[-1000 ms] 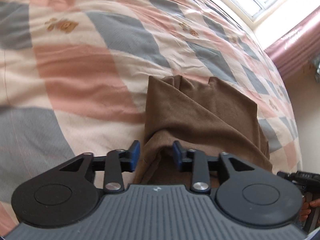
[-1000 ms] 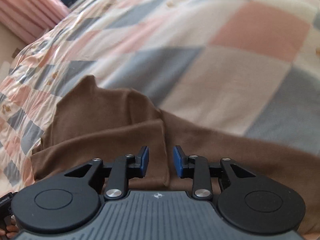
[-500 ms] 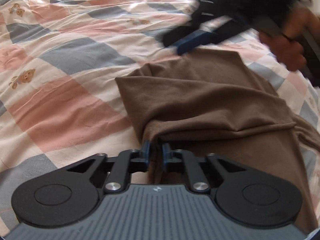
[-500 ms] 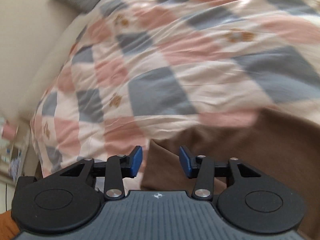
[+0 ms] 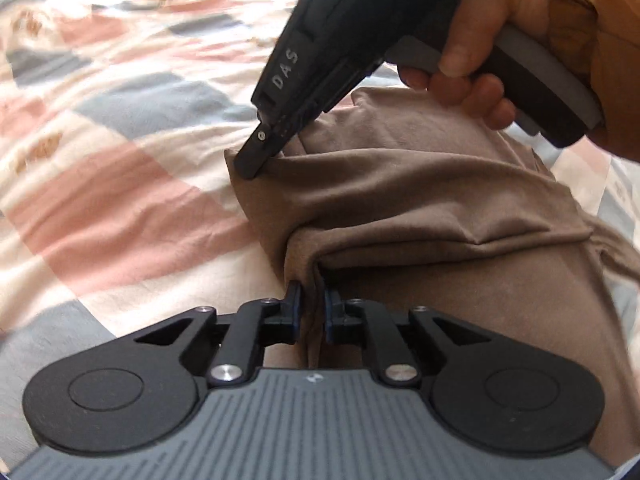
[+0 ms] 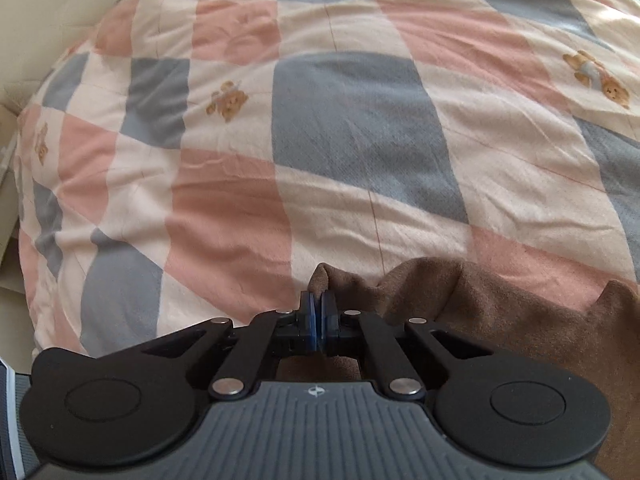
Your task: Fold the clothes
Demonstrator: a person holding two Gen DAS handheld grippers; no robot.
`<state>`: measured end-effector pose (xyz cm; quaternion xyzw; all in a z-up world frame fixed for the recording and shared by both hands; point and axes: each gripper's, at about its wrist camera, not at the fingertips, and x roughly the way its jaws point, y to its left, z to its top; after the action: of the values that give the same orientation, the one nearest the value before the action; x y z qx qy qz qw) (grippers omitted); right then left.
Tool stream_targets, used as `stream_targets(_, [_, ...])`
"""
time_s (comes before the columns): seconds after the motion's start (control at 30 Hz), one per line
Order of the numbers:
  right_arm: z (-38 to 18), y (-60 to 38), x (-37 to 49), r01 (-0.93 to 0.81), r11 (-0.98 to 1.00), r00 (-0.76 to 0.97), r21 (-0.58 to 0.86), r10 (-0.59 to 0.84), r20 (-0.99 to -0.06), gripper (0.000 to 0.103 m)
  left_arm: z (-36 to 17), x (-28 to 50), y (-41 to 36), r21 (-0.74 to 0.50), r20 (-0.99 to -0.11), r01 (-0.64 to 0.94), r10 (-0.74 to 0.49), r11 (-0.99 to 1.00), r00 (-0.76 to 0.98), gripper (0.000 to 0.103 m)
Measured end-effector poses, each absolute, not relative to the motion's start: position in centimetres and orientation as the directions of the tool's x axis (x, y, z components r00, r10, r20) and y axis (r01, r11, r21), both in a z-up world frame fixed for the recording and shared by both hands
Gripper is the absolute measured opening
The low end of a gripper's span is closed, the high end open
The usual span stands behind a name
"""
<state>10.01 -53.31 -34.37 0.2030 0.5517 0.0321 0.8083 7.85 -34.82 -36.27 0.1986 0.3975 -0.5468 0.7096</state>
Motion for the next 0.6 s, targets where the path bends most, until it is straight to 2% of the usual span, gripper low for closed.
stream_targets(0.13, [-33.0, -56.1, 5.2, 0.33, 0.789, 0.597, 0.518, 0.251, -0.762, 0.001, -35.7, 6.9, -34.0, -0.048, -0.754, 0.945, -0.633, 0.323, 0.179, 0.006])
stream_targets(0.27, [-37.1, -58.5, 0.5, 0.587, 0.533, 0.601, 0.61, 0.218, -0.769, 0.002, -36.2, 6.5, -33.9, 0.018, -0.762, 0.947, -0.609, 0.32, 0.221, 0.006])
stream_targets(0.37, [-37.1, -59.5, -1.7, 0.616, 0.47, 0.641, 0.632, 0.166, -0.749, 0.003, -36.2, 6.0, -34.0, 0.063, -0.766, 0.954, -0.598, 0.293, 0.234, 0.008])
stream_targets(0.43, [-35.8, -60.2, -3.2, 0.626, 0.482, 0.658, 0.613, 0.095, -0.747, 0.02, -35.9, 6.3, -33.8, 0.04, -0.776, 0.956, -0.594, 0.289, 0.212, 0.012])
stream_targets(0.5, [-34.5, -60.9, -4.7, 0.636, 0.494, 0.672, 0.593, 0.024, -0.741, 0.033, -35.4, 7.5, -33.2, -0.045, -0.794, 0.947, -0.586, 0.319, 0.159, 0.015])
stream_targets(0.6, [-32.5, -61.9, -6.9, 0.653, 0.507, 0.686, 0.562, -0.083, -0.723, 0.032, -34.0, 10.1, -32.4, -0.207, -0.791, 0.891, -0.605, 0.405, 0.091, 0.014])
